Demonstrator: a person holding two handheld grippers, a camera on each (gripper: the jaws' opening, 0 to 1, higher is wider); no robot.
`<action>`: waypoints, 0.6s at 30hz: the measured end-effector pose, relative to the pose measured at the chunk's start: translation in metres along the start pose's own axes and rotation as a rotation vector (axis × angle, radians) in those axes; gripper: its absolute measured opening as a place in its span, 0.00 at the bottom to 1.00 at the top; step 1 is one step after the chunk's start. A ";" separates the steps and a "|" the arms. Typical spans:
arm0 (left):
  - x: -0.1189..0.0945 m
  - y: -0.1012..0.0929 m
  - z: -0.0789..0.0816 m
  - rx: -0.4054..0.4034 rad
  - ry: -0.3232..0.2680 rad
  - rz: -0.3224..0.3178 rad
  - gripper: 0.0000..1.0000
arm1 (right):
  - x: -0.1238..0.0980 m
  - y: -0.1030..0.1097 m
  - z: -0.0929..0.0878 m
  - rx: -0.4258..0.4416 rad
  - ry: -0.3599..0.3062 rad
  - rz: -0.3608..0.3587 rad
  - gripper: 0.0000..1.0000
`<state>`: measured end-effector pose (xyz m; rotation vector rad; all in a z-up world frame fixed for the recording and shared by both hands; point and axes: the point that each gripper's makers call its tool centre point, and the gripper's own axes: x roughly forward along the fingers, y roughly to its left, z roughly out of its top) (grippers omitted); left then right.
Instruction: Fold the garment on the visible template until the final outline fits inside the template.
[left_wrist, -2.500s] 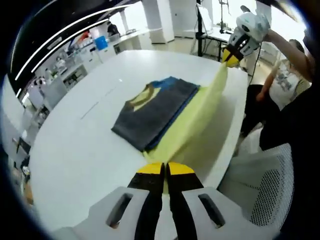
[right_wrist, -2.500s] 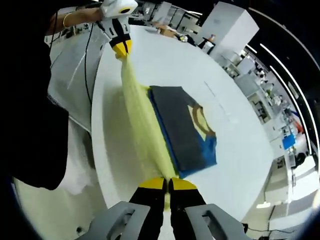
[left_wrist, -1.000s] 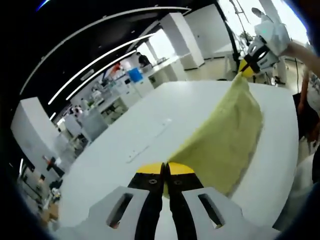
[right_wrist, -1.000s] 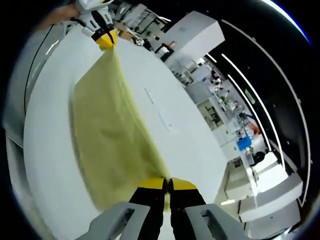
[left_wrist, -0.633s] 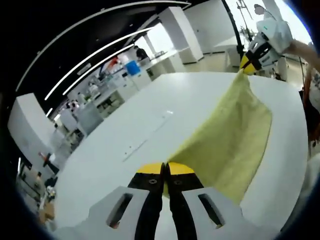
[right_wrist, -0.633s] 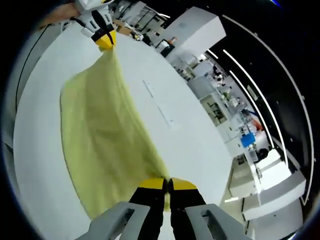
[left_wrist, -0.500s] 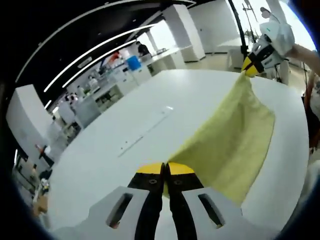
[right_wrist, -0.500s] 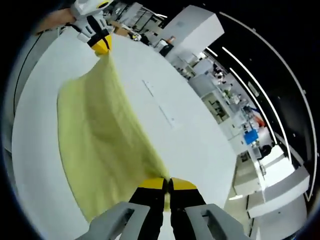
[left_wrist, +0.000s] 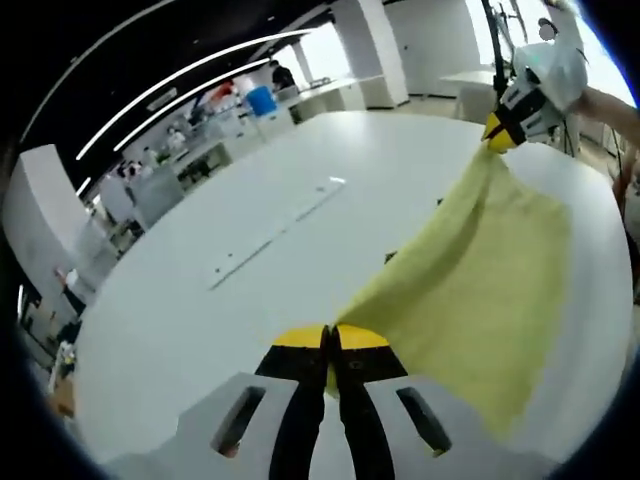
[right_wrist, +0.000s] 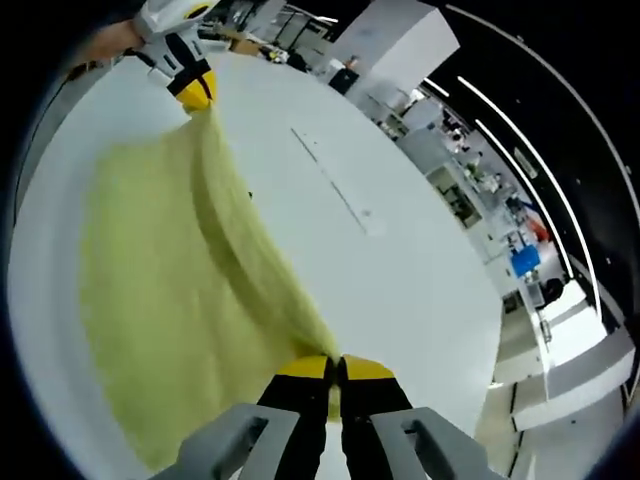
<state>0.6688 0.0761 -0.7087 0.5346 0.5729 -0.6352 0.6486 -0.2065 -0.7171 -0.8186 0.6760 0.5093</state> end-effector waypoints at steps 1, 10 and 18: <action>0.003 0.000 -0.002 -0.001 0.002 -0.002 0.00 | 0.004 0.001 -0.003 0.024 0.004 0.009 0.00; 0.027 -0.005 -0.026 -0.100 0.048 -0.054 0.00 | 0.029 0.010 -0.013 0.060 0.025 0.062 0.00; 0.038 -0.003 -0.033 -0.065 0.049 -0.069 0.02 | 0.038 0.017 -0.024 0.179 0.015 0.138 0.05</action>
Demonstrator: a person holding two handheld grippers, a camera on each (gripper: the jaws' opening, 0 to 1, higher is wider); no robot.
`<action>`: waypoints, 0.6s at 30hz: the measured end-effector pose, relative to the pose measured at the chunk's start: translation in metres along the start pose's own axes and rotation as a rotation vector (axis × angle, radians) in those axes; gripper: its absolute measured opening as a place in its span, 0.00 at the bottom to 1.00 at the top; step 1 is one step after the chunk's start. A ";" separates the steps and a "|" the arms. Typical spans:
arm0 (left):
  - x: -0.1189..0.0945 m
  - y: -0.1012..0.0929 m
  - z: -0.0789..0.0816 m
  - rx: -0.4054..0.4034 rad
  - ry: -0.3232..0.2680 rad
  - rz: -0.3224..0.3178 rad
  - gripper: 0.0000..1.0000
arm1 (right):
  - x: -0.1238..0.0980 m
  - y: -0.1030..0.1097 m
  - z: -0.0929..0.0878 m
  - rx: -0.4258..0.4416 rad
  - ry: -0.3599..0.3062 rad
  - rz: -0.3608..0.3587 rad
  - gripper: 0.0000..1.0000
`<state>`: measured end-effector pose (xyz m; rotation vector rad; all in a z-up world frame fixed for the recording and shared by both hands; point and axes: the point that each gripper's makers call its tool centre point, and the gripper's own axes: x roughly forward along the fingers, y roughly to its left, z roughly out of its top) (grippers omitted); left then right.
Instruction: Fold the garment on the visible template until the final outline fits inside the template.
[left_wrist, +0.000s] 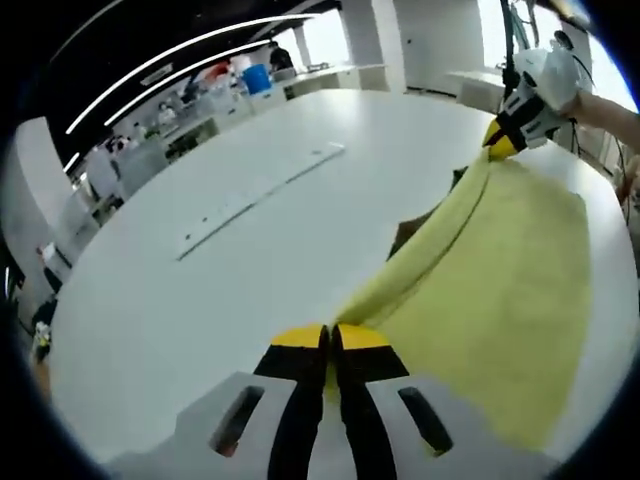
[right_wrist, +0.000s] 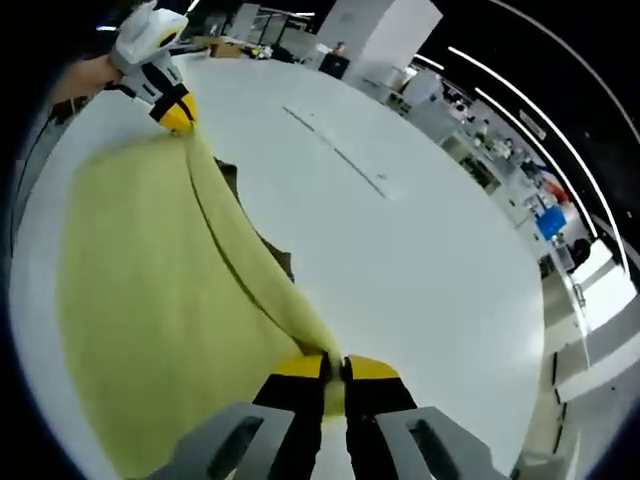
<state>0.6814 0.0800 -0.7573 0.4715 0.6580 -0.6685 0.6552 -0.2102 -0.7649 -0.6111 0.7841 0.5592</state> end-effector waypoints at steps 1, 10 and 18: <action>0.000 0.003 -0.001 -0.004 0.000 0.008 0.04 | -0.001 -0.002 0.000 0.012 -0.004 0.000 0.06; -0.014 0.000 -0.007 0.051 -0.039 -0.059 0.17 | -0.009 -0.002 -0.008 -0.001 -0.007 0.033 0.18; -0.019 -0.010 -0.016 0.231 -0.016 -0.122 0.21 | -0.008 -0.004 -0.014 -0.072 0.030 0.017 0.17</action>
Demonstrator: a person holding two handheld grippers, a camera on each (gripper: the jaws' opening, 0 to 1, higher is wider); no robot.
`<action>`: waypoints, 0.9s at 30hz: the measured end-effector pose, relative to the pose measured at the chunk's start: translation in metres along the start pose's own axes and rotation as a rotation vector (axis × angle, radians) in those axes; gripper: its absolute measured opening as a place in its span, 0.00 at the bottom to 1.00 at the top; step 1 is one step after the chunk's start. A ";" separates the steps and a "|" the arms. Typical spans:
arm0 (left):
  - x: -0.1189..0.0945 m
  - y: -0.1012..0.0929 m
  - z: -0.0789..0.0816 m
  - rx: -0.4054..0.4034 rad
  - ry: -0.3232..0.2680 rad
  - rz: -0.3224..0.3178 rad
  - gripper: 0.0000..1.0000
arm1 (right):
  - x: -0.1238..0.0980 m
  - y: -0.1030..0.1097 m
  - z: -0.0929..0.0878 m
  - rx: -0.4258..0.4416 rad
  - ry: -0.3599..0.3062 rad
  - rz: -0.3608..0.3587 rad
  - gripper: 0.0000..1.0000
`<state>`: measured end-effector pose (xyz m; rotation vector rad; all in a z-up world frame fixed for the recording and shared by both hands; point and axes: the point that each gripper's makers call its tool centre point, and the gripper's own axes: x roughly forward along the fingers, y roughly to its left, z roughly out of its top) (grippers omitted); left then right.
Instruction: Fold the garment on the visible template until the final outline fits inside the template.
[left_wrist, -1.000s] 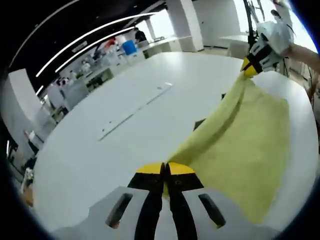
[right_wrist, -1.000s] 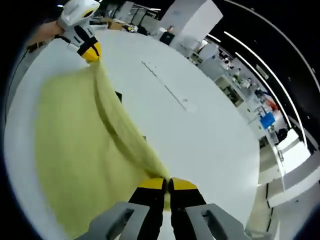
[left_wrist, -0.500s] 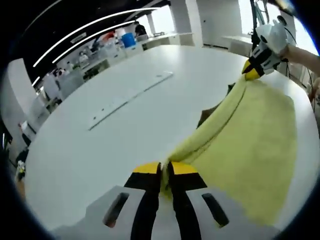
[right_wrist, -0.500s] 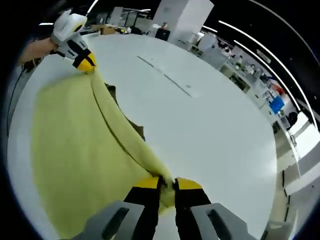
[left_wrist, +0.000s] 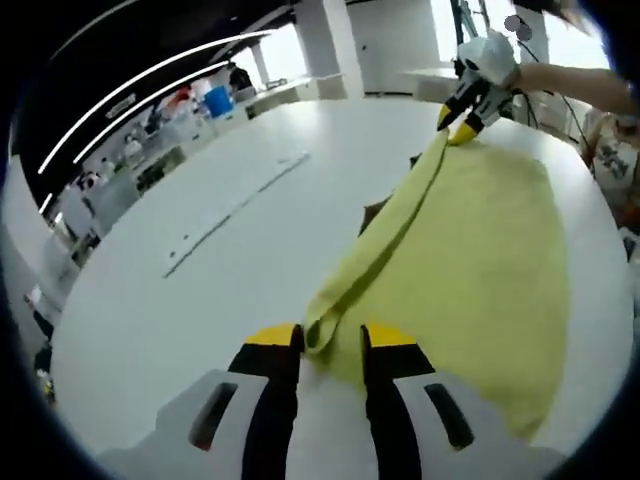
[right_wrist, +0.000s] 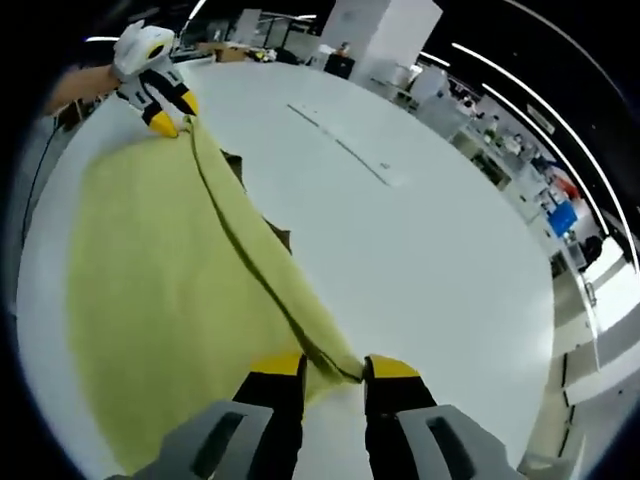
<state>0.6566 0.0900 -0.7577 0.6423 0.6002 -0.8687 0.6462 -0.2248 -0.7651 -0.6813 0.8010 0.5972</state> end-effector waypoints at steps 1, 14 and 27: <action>0.000 0.005 -0.002 0.033 0.021 0.028 0.20 | 0.000 -0.002 0.000 -0.006 0.003 -0.012 0.15; 0.006 0.030 0.002 -0.100 -0.030 0.119 0.02 | 0.002 -0.013 0.001 0.128 -0.045 -0.045 0.00; 0.013 0.050 -0.004 -0.495 -0.070 0.216 0.04 | 0.010 -0.033 0.001 0.645 -0.100 -0.115 0.04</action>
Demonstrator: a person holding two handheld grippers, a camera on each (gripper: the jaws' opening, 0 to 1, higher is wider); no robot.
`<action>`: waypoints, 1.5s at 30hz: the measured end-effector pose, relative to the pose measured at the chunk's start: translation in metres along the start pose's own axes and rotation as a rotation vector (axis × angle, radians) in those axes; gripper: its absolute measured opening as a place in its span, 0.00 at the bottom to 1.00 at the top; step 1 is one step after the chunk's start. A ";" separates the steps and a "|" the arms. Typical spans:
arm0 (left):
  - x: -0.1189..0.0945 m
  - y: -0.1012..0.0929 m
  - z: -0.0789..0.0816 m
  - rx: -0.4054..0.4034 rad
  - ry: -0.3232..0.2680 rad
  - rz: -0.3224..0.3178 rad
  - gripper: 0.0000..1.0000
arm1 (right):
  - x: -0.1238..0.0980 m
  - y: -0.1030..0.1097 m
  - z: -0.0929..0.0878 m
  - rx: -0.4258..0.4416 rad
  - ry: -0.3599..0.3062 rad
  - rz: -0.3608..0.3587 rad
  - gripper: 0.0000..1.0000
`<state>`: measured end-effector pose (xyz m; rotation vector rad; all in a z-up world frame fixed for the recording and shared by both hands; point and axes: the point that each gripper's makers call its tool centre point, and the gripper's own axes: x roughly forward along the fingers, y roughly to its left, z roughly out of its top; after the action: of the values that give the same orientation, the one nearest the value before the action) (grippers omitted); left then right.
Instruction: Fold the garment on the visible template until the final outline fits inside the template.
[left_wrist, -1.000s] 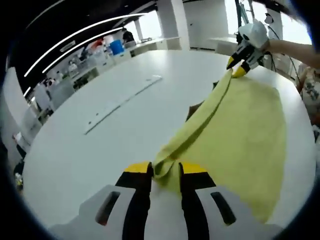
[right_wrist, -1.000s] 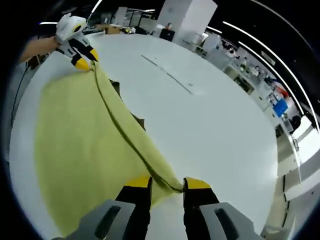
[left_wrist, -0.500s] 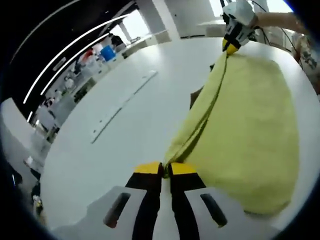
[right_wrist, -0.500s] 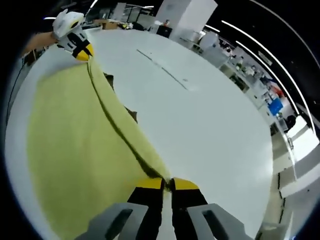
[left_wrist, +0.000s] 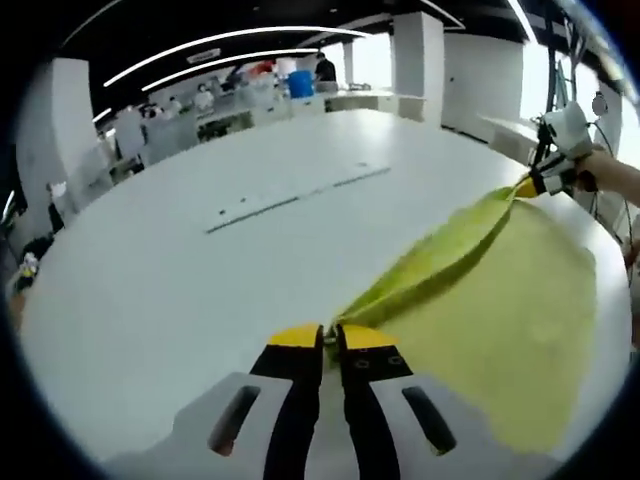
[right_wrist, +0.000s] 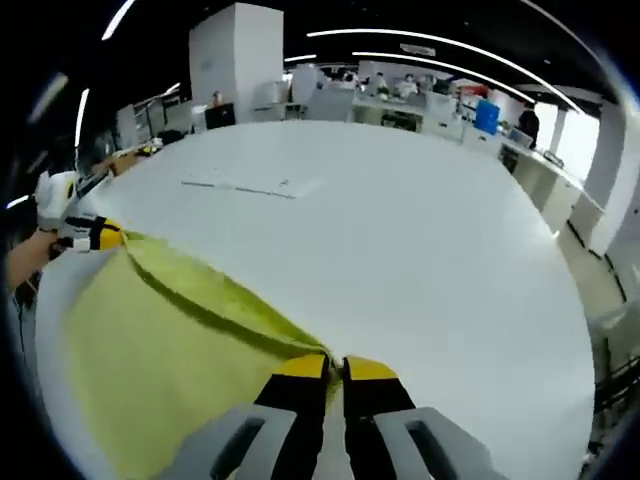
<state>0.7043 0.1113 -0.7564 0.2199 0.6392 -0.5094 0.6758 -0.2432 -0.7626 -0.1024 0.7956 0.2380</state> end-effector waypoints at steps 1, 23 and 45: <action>-0.001 -0.001 -0.002 -0.038 0.005 0.008 0.04 | -0.001 -0.002 0.001 0.027 -0.006 -0.011 0.04; -0.060 -0.031 -0.001 -0.035 -0.045 -0.126 0.41 | -0.046 0.049 -0.007 0.018 0.032 0.198 0.54; -0.120 -0.075 -0.065 0.004 0.034 -0.269 0.58 | -0.107 0.081 -0.071 -0.022 0.056 0.333 0.74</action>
<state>0.5503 0.1161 -0.7361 0.1473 0.7050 -0.7665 0.5342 -0.1964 -0.7348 0.0033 0.8645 0.5609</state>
